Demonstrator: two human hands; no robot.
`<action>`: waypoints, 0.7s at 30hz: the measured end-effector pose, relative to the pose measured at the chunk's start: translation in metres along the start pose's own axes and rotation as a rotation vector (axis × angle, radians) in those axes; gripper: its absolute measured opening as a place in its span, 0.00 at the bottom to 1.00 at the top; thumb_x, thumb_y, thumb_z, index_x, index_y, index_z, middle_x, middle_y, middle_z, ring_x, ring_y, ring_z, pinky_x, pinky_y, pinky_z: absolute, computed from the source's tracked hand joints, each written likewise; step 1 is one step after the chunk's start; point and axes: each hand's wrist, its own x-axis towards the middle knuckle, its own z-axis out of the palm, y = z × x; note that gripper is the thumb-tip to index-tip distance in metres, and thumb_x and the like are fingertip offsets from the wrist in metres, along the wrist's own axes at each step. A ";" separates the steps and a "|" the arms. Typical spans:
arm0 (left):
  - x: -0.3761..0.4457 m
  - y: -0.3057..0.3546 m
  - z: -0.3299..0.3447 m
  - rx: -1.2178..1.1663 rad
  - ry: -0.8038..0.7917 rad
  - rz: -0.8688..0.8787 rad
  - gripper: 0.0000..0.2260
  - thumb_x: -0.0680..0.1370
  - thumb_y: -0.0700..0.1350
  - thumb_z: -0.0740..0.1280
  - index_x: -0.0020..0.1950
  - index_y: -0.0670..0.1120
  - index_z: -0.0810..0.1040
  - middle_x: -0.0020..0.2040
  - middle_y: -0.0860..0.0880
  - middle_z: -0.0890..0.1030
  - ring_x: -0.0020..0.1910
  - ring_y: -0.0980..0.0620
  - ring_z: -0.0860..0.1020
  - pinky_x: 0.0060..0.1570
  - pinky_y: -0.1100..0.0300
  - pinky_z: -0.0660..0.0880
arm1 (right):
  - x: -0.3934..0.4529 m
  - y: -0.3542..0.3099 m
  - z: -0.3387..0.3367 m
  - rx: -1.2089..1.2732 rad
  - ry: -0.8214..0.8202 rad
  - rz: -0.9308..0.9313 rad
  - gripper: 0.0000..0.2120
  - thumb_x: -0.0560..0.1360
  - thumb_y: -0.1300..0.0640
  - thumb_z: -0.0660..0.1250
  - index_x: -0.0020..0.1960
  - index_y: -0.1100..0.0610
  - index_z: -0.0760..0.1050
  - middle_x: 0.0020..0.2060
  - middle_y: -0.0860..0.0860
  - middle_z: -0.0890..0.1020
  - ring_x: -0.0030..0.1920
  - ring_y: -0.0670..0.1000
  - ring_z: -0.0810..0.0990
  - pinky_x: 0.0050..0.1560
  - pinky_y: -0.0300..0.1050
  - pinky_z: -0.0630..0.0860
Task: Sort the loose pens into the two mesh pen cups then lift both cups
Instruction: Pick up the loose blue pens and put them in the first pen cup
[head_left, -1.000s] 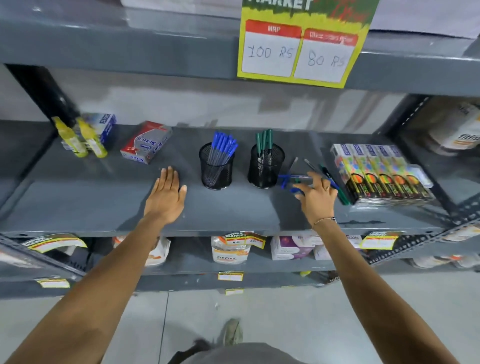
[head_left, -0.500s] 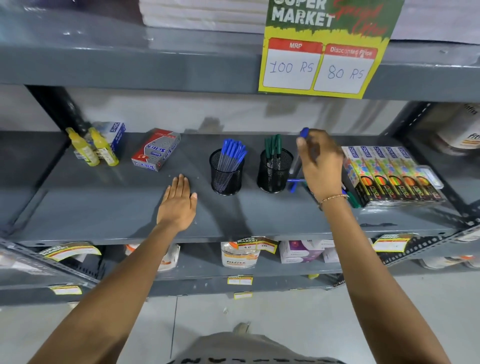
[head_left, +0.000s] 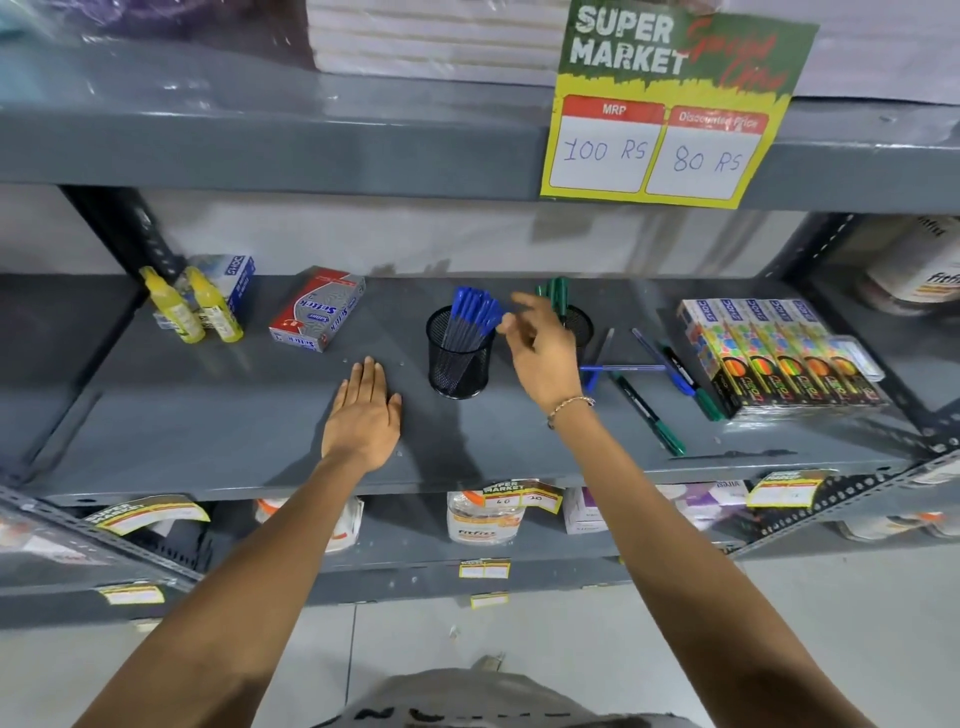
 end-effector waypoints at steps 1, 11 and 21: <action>0.000 0.000 0.001 0.005 -0.003 0.000 0.26 0.82 0.51 0.44 0.77 0.39 0.45 0.79 0.42 0.47 0.78 0.47 0.46 0.77 0.53 0.44 | 0.001 0.005 -0.006 -0.009 0.050 -0.002 0.13 0.78 0.58 0.62 0.61 0.60 0.71 0.44 0.54 0.84 0.39 0.49 0.78 0.42 0.35 0.73; 0.001 -0.002 0.003 0.012 -0.001 0.007 0.27 0.82 0.51 0.44 0.77 0.38 0.45 0.79 0.42 0.47 0.78 0.46 0.46 0.77 0.53 0.43 | 0.011 0.108 -0.067 -0.734 -0.126 0.247 0.13 0.76 0.62 0.63 0.60 0.56 0.77 0.60 0.60 0.72 0.57 0.62 0.75 0.51 0.53 0.77; 0.002 -0.003 0.005 0.009 0.006 0.010 0.27 0.82 0.51 0.44 0.77 0.39 0.46 0.79 0.42 0.48 0.78 0.46 0.46 0.77 0.52 0.44 | 0.016 0.120 -0.056 -0.824 -0.165 0.158 0.09 0.77 0.61 0.63 0.54 0.56 0.79 0.59 0.59 0.73 0.54 0.63 0.76 0.53 0.53 0.77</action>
